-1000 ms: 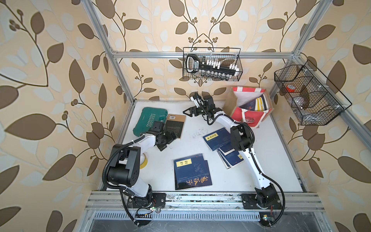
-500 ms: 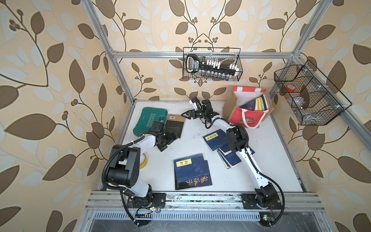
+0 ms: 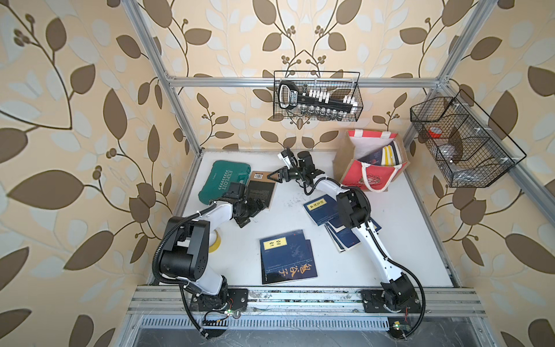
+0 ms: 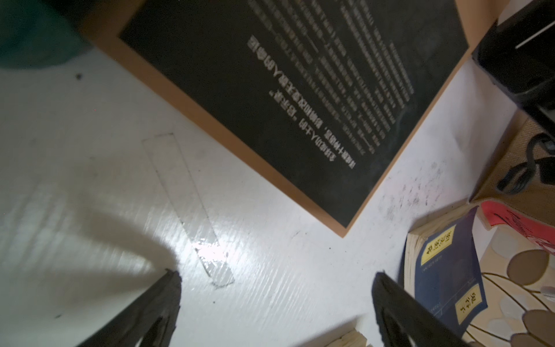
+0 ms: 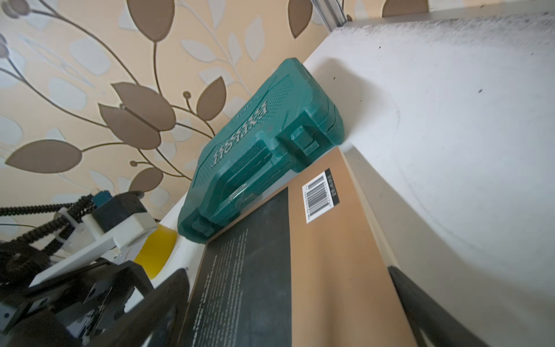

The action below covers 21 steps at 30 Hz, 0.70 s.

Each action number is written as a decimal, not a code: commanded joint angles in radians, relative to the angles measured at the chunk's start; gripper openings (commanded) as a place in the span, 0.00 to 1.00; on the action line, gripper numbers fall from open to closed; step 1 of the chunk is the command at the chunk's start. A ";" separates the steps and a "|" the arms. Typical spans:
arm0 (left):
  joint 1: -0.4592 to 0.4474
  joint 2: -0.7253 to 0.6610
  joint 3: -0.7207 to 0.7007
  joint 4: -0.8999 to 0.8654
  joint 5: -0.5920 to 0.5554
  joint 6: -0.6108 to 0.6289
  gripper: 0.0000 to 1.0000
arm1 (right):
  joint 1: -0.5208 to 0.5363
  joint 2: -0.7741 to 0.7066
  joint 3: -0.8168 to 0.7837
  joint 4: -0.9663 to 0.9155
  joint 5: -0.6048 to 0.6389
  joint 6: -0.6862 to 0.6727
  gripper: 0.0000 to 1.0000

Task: Put the books into the canvas bag
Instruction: Pick up the book from the center of the board.

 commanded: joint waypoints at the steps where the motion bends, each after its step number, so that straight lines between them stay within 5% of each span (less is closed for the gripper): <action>1: 0.003 -0.033 -0.014 0.008 0.008 0.000 0.99 | 0.033 -0.068 -0.094 -0.042 -0.054 -0.049 0.97; 18: 0.003 -0.045 -0.020 0.006 0.012 -0.001 0.99 | 0.024 -0.229 -0.276 -0.146 0.268 -0.027 0.20; 21: 0.003 -0.054 -0.023 0.005 0.016 -0.002 0.99 | 0.005 -0.292 -0.363 -0.122 0.298 0.002 0.13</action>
